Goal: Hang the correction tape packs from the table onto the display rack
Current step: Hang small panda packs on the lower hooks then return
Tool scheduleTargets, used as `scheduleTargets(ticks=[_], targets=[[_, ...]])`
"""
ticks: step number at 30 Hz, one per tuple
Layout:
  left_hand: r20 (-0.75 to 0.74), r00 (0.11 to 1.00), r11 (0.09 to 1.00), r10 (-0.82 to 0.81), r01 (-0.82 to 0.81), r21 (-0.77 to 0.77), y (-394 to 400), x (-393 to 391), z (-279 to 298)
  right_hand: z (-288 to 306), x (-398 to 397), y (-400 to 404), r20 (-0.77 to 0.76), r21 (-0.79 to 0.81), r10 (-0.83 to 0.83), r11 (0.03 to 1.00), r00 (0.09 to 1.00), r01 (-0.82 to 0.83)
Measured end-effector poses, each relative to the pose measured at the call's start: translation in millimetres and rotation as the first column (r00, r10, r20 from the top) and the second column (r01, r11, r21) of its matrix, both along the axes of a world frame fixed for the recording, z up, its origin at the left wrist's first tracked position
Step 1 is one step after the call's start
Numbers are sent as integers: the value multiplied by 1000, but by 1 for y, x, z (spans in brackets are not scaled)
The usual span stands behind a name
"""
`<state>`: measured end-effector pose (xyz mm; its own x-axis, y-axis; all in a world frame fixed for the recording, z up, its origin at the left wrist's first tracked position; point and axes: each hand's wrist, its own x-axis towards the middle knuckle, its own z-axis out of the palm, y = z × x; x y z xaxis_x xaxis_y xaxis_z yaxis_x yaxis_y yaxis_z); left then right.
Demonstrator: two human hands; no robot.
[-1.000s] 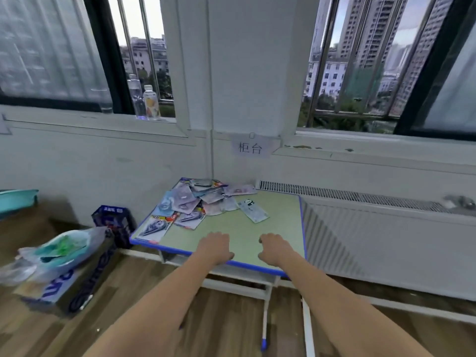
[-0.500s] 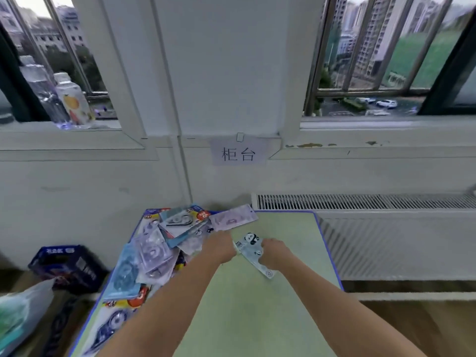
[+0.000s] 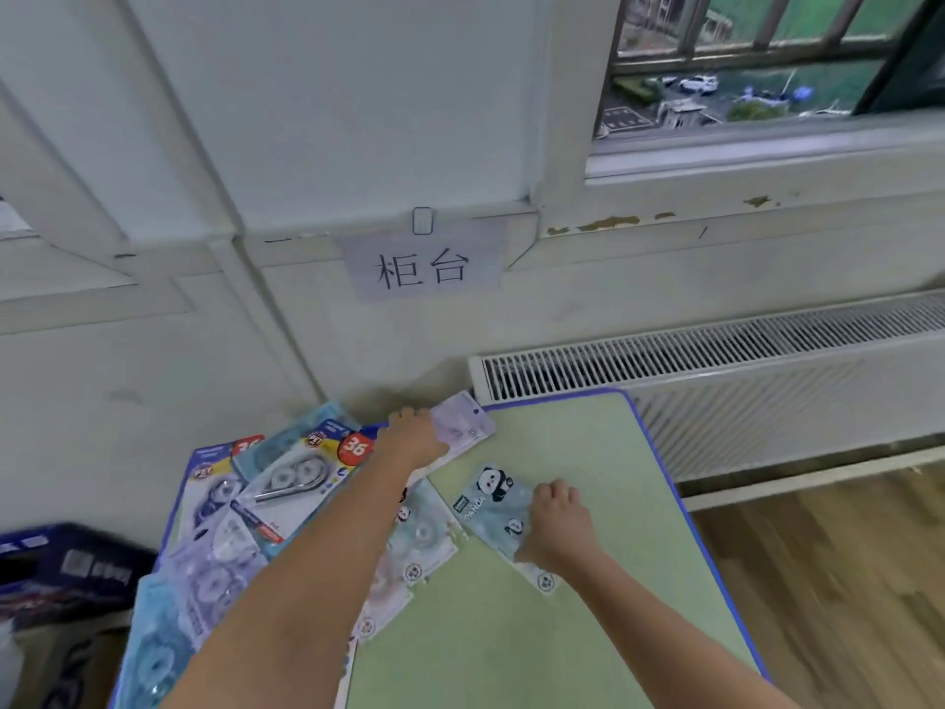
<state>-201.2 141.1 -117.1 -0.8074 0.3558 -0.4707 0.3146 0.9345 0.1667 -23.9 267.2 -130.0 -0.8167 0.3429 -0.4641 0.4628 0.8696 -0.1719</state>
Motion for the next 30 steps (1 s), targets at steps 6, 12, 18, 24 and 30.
scheduleTargets(ticks=[6, 12, 18, 24, 30], targets=[[26, 997, 995, -74, 75, -58, 2, -22, -10, 2, 0, 14, 11, -87, -232, 969, 973, 232], [-4, 998, 997, -55, 55, 62, 18, -17, -2, 8, 3, 30, -121, -250, -531, 834, 839, 492], [314, 938, 762, 150, -312, 568, 44, 23, 23, 36, 9, 56, -96, -688, -797, 486, 597, 538], [422, 905, 566, 61, -380, 732, 75, 83, 59, 79, 63, 83, -151, -866, -893, 327, 424, 379], [427, 884, 441, -191, -312, 841, 121, 190, 106, 127, 186, 105, -271, -919, -933, 324, 235, 226]])
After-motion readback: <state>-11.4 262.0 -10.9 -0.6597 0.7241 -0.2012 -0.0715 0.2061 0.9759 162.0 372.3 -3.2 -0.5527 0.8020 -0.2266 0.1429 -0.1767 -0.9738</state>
